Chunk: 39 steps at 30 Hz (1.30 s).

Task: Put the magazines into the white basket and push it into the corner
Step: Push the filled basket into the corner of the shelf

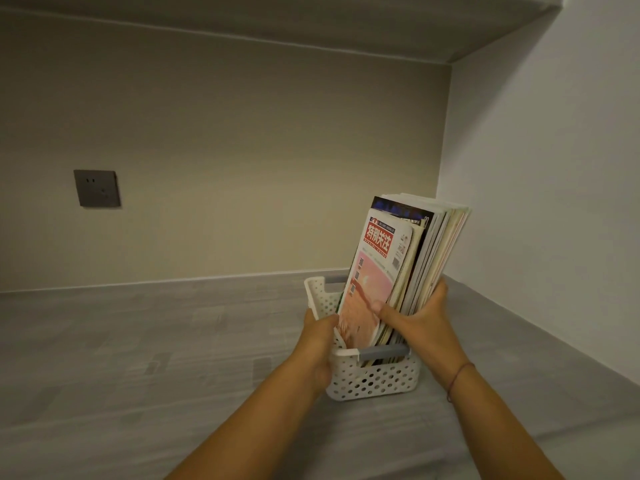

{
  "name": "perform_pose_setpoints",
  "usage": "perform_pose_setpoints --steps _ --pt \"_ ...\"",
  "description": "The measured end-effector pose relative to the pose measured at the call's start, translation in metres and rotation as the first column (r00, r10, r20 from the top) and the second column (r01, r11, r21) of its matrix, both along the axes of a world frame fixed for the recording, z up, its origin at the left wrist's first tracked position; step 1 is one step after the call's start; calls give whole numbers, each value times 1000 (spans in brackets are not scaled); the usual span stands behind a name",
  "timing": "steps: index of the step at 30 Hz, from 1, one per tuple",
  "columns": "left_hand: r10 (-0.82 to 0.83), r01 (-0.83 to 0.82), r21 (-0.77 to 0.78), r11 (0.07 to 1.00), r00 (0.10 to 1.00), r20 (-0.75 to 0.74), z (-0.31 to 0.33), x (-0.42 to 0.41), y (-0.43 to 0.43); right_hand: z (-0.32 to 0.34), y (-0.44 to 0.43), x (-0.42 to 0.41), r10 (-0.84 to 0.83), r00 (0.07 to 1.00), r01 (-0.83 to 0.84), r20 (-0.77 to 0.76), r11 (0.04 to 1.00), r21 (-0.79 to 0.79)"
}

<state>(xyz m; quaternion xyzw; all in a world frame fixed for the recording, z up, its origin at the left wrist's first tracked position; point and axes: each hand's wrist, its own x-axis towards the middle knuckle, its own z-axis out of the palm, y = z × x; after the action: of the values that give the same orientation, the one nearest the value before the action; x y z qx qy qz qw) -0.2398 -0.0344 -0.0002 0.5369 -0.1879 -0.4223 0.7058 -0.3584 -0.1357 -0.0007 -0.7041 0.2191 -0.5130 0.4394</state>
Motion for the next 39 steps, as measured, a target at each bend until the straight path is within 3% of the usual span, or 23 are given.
perform_pose_setpoints --steps 19,39 --pt "-124 120 -89 989 991 -46 -16 -8 -51 -3 -58 -27 -48 998 50 -42 997 51" --pt "-222 221 -24 975 975 -11 -35 -79 -180 1 -168 -111 -93 994 100 -59 987 123"
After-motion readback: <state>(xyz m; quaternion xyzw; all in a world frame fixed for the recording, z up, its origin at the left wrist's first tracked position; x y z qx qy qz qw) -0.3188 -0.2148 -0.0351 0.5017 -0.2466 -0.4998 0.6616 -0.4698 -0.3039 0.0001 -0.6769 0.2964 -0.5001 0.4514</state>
